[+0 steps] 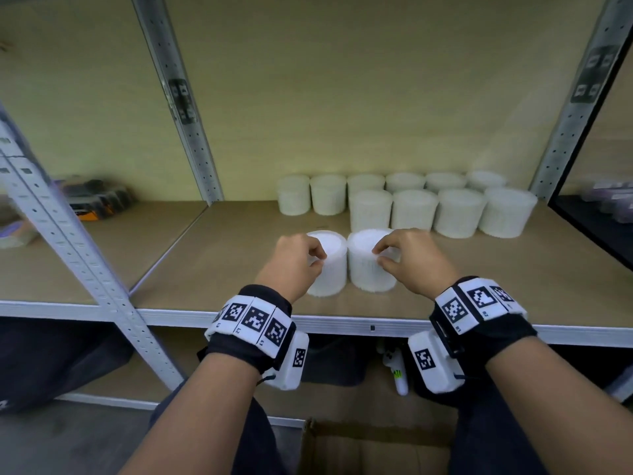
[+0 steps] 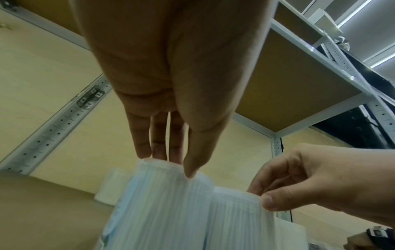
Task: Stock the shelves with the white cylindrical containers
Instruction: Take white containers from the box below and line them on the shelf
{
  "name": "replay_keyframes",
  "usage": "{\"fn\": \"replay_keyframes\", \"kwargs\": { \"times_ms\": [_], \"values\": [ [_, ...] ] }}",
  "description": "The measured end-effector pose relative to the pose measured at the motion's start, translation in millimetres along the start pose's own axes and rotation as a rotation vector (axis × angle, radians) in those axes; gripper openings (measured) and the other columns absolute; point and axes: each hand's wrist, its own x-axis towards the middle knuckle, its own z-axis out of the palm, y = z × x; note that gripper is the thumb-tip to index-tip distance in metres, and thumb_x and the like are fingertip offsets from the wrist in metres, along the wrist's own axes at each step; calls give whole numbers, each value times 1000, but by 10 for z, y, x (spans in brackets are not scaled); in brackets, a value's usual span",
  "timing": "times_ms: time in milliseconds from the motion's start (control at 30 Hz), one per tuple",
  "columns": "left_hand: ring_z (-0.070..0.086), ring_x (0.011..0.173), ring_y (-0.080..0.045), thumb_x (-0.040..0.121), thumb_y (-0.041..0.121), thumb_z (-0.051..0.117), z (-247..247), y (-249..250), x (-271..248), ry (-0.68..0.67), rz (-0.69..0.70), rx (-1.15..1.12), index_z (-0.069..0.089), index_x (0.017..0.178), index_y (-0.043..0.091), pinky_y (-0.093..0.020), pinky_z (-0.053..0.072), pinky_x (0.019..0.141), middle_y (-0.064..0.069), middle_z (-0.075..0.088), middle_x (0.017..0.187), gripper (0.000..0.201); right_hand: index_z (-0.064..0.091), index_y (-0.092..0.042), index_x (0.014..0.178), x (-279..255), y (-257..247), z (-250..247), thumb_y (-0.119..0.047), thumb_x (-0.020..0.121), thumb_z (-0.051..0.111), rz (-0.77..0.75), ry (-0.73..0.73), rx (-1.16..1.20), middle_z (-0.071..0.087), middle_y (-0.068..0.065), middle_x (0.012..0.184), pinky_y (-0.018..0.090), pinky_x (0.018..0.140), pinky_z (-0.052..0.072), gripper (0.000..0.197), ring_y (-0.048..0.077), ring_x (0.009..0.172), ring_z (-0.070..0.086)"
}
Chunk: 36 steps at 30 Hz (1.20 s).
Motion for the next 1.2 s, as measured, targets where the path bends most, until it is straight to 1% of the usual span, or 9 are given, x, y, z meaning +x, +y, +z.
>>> {"fn": "replay_keyframes", "kwargs": {
  "times_ms": [100, 233, 400, 500, 600, 833, 1000, 1133, 1200],
  "values": [
    [60, 102, -16, 88, 13, 59, -55, -100, 116, 5, -34, 12, 72, 97, 18, -20, 41, 84, -3, 66, 111, 16, 71, -20, 109, 197, -71, 62, -20, 90, 59, -21, -17, -19, 69, 2, 115, 29, 93, 46, 22, 19, 111, 59],
    [60, 103, -17, 87, 11, 60, -120, -232, 279, 15, -59, 29, 72, 98, 15, -19, 40, 83, -4, 68, 110, 17, 70, -21, 111, 447, -160, 153, -21, 91, 58, -41, -28, -43, 69, 1, 116, 32, 93, 48, 24, 20, 113, 58],
    [59, 106, -17, 88, 10, 60, -158, -391, 497, 24, -84, 50, 72, 99, 13, -18, 38, 84, -5, 68, 110, 17, 70, -19, 113, 779, -206, 265, -21, 91, 59, -61, -63, -20, 68, 2, 117, 29, 93, 45, 25, 19, 113, 58],
    [60, 101, -14, 88, 11, 61, -170, -494, 658, 26, -103, 46, 72, 99, 14, -18, 39, 83, -4, 67, 111, 16, 70, -18, 113, 970, -220, 316, -20, 92, 58, -79, -80, -29, 68, 3, 117, 27, 92, 44, 25, 19, 114, 57],
    [55, 92, -8, 87, 11, 62, -165, -606, 809, 33, -101, 50, 72, 97, 14, -18, 38, 81, -3, 67, 109, 15, 69, -19, 114, 1145, -215, 375, -22, 92, 58, -97, -88, -43, 68, 1, 118, 24, 89, 42, 25, 18, 113, 58],
    [58, 96, -12, 86, 11, 64, -133, -821, 1153, 50, -79, 71, 73, 96, 14, -18, 38, 80, -2, 69, 108, 14, 68, -18, 116, 1474, -193, 480, -22, 93, 57, -114, -105, -50, 67, 1, 120, 24, 89, 41, 26, 19, 114, 57],
    [51, 88, -5, 87, 11, 63, -126, -904, 1351, 52, -50, 71, 73, 98, 13, -17, 36, 79, -2, 69, 108, 15, 67, -16, 116, 1645, -172, 518, -21, 94, 56, -117, -96, -45, 67, 2, 120, 27, 92, 43, 26, 20, 114, 59],
    [57, 95, -11, 88, 9, 62, -102, -940, 1493, 33, -48, 49, 72, 97, 11, -17, 36, 80, -4, 69, 108, 14, 68, -15, 115, 1737, -161, 545, -20, 93, 57, -106, -78, -29, 68, 4, 117, 26, 89, 43, 25, 20, 112, 60],
    [57, 97, -11, 88, 9, 62, -81, -966, 1545, 37, -52, 36, 72, 97, 11, -16, 36, 80, -4, 68, 109, 14, 69, -15, 114, 1766, -151, 572, -20, 93, 58, -100, -68, -20, 69, 5, 116, 26, 89, 44, 25, 21, 111, 60]
  ]
}}
